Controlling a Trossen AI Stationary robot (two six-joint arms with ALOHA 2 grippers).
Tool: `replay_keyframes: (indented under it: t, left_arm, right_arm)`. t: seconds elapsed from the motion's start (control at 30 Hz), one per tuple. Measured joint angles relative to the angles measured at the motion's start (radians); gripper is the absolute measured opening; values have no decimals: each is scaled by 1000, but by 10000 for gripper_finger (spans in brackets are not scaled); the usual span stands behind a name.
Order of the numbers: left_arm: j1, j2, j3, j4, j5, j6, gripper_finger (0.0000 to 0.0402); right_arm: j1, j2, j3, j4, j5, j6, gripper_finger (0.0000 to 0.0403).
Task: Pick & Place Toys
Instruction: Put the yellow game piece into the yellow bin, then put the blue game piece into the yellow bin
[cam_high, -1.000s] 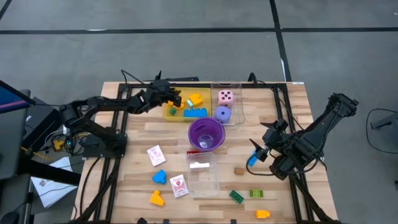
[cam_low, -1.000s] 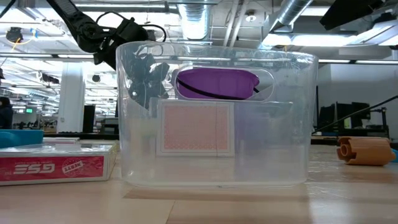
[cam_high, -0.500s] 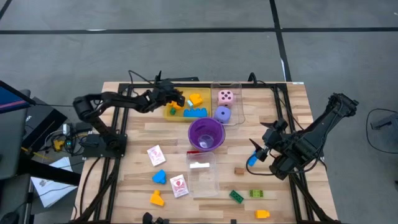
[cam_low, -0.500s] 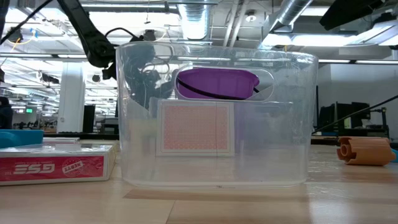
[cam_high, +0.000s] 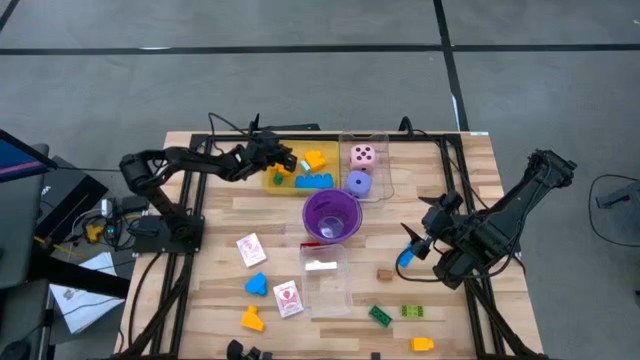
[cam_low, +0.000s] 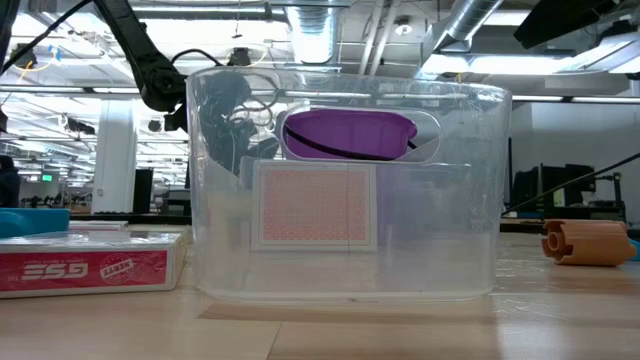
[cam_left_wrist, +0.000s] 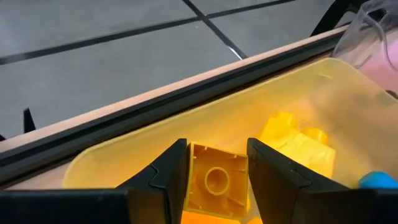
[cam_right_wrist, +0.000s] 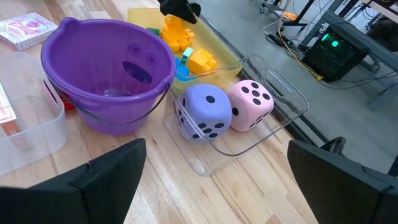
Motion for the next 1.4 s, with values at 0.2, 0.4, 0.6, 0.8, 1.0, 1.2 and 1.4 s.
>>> replay_keyframes:
  t: [0.2,0.4,0.6,0.8,1.0,1.2,1.4]
  left_arm:
    - [0,0,0,2,-4,1,142]
    - [0,0,0,2,-4,2,151]
    - [0,0,0,2,-9,3,151]
    - [0,0,0,2,-47,3,170]
    - [0,0,0,2,-74,3,180]
    - [0,0,0,2,-74,3,192]
    - [0,-1,0,2,-74,3,207]
  right_arm:
    - [0,0,0,0,0,0,384]
    - [0,0,0,1,0,0,384]
    - [0,0,0,1,-1,1,384]
    - [0,0,0,1,-1,0,384]
    - [0,0,0,1,-1,0,384]
    - [1,0,0,1,-1,0,384]
    - [1,0,0,1,-1,0,384]
